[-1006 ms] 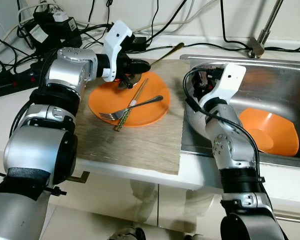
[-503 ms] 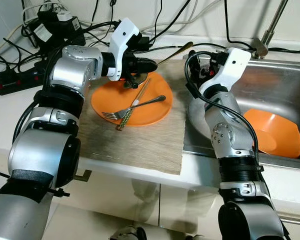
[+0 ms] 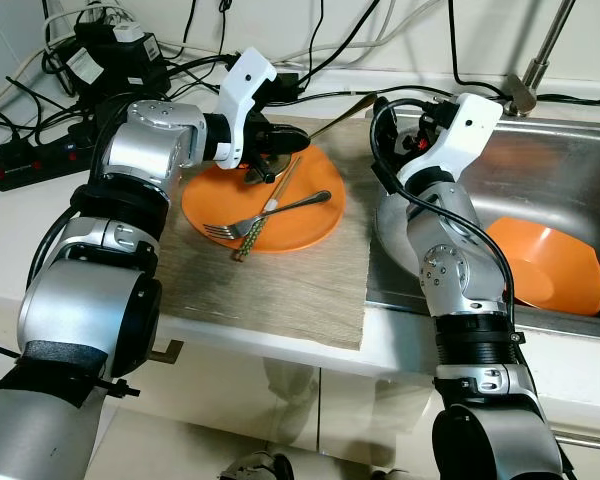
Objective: Kitchen organization
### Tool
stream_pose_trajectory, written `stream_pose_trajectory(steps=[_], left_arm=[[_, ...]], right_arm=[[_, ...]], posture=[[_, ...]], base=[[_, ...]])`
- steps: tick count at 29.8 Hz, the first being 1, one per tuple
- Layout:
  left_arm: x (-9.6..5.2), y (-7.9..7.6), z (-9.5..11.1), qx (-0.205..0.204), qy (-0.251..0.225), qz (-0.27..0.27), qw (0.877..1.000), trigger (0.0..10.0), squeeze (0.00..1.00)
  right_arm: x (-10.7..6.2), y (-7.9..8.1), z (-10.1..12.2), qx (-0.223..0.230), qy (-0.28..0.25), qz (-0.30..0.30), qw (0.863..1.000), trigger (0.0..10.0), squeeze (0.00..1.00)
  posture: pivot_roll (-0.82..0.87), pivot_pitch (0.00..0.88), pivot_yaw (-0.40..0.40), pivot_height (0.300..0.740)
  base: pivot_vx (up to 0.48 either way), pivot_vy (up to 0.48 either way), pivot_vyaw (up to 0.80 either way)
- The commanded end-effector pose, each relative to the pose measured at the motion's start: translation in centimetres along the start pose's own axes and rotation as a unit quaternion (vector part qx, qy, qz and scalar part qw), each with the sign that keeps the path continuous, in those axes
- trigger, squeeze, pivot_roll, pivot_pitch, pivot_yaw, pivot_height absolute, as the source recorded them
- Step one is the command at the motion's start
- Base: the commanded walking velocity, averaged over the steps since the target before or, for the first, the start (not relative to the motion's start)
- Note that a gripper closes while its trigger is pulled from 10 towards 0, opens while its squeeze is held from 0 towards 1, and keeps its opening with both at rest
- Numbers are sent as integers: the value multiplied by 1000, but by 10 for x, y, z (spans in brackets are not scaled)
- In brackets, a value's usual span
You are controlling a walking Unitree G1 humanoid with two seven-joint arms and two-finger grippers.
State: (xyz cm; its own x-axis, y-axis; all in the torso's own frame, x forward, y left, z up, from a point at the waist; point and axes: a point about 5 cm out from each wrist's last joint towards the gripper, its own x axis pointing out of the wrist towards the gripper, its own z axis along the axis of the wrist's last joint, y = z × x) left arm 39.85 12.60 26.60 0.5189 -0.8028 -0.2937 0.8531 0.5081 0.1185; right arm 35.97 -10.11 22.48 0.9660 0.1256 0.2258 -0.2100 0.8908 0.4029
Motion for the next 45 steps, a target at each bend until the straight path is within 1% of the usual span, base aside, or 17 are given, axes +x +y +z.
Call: stream_pose_trajectory(steps=[1,10,14,17,22,32,33,34,35,45], left_arm=[[0,1,6,13,1,3,1000,0,0],[3,-2,12,17,-9,-2,1000,0,0],[3,-5,23,19,-32,-17,999,0,0],[4,-10,32,31,-45,-30,998,0,0],[3,-12,38,39,-52,-36,997,0,0],[1,-15,43,49,-56,-42,996,0,0],[1,-16,43,50,-56,-43,996,0,0],[1,-16,43,50,-56,-43,996,0,0],[0,-18,43,52,-56,-47,996,0,0],[-1,-23,44,56,-57,-58,995,0,0]], right_arm=[[2,9,4,20,-1,19,1000,10000,0],[3,19,-2,42,19,39,998,10000,0],[4,24,-5,43,25,46,998,10000,0],[7,26,-7,35,27,48,998,10000,0],[10,29,-8,27,28,51,998,10000,0],[13,28,-9,18,22,42,999,10000,0],[14,27,-7,10,14,37,999,3137,0],[14,27,-7,10,14,37,999,3137,0],[15,25,-5,-1,3,29,1000,0,0],[18,21,-1,-12,-14,15,1000,0,0]], posture=[[-108,34,109,740],[-105,33,112,740],[-105,31,114,740],[-102,26,112,740],[-96,16,109,740],[-91,10,109,740],[-92,7,108,740],[-92,7,108,740],[-92,7,109,740],[-87,5,108,740]], base=[[0,0,0],[0,0,0],[0,0,0],[0,0,0],[0,0,0],[0,0,0],[0,0,0],[0,0,0],[0,0,0],[0,0,0]])
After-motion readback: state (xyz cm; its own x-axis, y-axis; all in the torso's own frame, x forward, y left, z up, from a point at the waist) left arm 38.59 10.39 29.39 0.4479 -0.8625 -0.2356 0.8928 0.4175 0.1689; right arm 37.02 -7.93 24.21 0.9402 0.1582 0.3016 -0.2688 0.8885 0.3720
